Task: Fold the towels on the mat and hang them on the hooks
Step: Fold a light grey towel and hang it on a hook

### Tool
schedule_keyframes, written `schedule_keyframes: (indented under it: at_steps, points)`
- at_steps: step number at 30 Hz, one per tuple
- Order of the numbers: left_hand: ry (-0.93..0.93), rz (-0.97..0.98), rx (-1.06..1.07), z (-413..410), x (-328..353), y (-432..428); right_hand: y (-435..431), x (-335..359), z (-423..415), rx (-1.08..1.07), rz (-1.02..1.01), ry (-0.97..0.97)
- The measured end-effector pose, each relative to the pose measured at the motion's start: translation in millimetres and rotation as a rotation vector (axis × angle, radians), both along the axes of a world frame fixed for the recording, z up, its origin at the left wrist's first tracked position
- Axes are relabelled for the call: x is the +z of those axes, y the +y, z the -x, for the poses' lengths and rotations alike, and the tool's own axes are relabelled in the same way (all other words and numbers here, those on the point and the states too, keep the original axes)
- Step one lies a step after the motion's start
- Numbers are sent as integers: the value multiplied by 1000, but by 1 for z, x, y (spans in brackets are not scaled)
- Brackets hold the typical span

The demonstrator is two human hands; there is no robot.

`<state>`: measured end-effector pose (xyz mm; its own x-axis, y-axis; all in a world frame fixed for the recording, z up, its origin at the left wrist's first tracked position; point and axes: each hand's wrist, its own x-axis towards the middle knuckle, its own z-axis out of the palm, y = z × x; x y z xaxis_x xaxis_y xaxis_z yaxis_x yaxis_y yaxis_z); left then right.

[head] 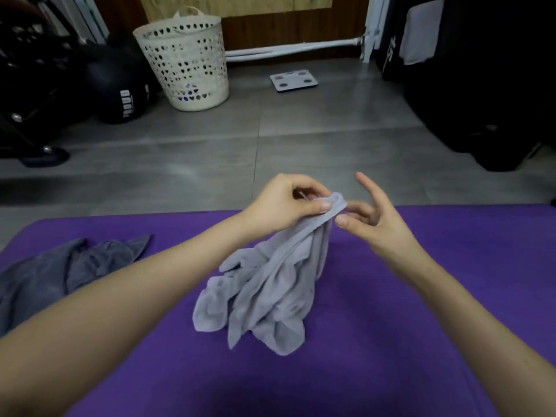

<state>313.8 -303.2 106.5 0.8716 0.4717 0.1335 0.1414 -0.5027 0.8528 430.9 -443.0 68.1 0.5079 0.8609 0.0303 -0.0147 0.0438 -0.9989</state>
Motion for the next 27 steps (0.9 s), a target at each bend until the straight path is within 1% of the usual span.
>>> schedule_keyframes:
  at_steps: [3,5,6,8,10,11,12,14,16,19,22,24,25,27]
  points:
    - [-49,151,-46,-58,8,-34,-34,10,-40,-135,-88,2]
    - [-10,184,-63,-85,1,-48,-51,1,-65,-246,-73,-84]
    - [33,159,-60,-94,-7,-51,-58,-9,-77,-298,-20,-159]
    - [140,75,-22,-101,-25,-51,-69,-35,-98,-347,165,-336]
    - [246,-8,25,-95,-40,-45,-81,-60,-114,-338,372,-466]
    - [296,-50,42,-87,-47,-41,-89,-72,-119,-324,455,-495]
    - [349,-98,53,-78,-53,-36,-96,-83,-123,-305,508,-499]
    - [469,-195,46,-54,-66,-25,-109,-98,-127,-225,533,-465]
    - [582,-265,33,-32,-81,-16,-118,-103,-129,-78,529,-410]
    - [708,-252,24,-5,-114,-11,-119,-99,-127,170,566,-370]
    - [744,-241,3,8,-158,-16,-116,-91,-132,303,615,-326]
    - [774,-326,-13,8,-187,-19,-113,-87,-135,335,640,-288]
    - [790,-339,12,6,-200,-20,-111,-85,-135,321,636,-259]
    - [822,-252,97,3,-221,-24,-105,-84,-134,279,597,-183]
